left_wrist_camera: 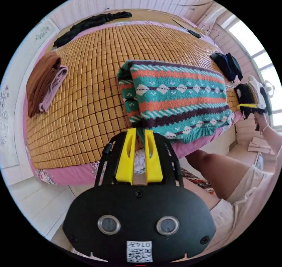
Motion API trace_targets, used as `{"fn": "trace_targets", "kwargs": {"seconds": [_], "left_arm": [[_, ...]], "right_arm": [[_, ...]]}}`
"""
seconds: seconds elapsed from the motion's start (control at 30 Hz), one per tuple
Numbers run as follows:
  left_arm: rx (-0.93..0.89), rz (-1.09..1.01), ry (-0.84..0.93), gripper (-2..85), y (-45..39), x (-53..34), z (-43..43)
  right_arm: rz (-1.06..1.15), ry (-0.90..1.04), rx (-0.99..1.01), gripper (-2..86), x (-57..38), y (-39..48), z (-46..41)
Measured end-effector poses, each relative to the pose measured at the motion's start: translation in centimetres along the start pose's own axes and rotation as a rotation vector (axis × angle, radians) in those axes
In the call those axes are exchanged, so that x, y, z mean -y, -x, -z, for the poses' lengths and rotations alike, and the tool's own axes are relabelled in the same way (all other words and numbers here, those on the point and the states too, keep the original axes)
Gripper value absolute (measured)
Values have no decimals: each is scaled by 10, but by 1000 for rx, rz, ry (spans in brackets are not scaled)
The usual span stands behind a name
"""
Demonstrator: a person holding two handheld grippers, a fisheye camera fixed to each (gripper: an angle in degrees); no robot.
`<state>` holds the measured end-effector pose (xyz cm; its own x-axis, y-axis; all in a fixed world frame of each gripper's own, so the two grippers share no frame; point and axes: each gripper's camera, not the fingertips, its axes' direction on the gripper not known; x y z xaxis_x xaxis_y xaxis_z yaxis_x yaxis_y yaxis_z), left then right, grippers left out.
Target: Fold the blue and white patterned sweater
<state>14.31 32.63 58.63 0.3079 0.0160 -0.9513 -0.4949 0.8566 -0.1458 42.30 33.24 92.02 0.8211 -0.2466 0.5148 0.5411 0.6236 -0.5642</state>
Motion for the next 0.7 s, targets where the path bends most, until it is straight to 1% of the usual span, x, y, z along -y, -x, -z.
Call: {"fn": "trace_targets", "kwargs": {"seconds": [0.03, 0.1, 0.17, 0.2, 0.23, 0.27, 0.3, 0.33, 0.37, 0.4, 0.43, 0.47, 0.5, 0.53, 0.6, 0.63, 0.67, 0.7], "left_arm": [[30, -56, -27, 30, -11, 0, 8], [104, -299, -133, 2, -63, 9, 19], [97, -438, -152, -5, -103, 18, 3], [87, -476, -151, -7, -128, 24, -13], [91, -484, -156, -8, -139, 26, -21], [97, -505, -173, -9, -161, 29, -34], [66, -531, -180, -9, -181, 32, -48], [49, -534, -180, -9, -188, 33, -56], [14, -537, -144, -10, -202, 36, -76], [-35, -560, -58, -10, -215, 40, -97], [-69, -567, -3, -10, -220, 42, -110], [-130, -531, 101, -10, -226, 44, -135], [-177, -456, 28, -10, -221, 42, -137], [-192, -438, 32, -10, -220, 42, -140], [-186, -494, 55, -10, -228, 45, -146], [-181, -505, 61, -10, -230, 46, -147], [-177, -514, 70, -10, -234, 47, -151], [-182, -510, 74, -10, -236, 49, -155]], "right_arm": [[51, -34, 15, 2, 13, 14, 6], [267, -194, 59, -1, 72, 80, 24], [396, -280, 79, -2, 115, 131, 25], [428, -287, 55, -3, 139, 161, 15], [428, -270, 31, -3, 150, 174, 6], [416, -174, -46, -3, 171, 197, -21], [413, -13, -124, -4, 190, 217, -58], [400, 27, -163, -5, 196, 225, -71], [394, -54, -221, -5, 198, 241, -71], [442, -23, -296, -5, 204, 258, -76], [473, 3, -326, -5, 208, 266, -78], [516, 48, -344, -6, 217, 275, -79], [517, 70, -311, -7, 226, 276, -77], [514, 86, -282, -7, 232, 275, -75], [524, 163, -162, -7, 255, 272, -55], [513, 149, -133, -6, 260, 271, -47], [479, 94, -96, -6, 271, 270, -31], [456, 92, -94, -6, 285, 272, -29]]}}
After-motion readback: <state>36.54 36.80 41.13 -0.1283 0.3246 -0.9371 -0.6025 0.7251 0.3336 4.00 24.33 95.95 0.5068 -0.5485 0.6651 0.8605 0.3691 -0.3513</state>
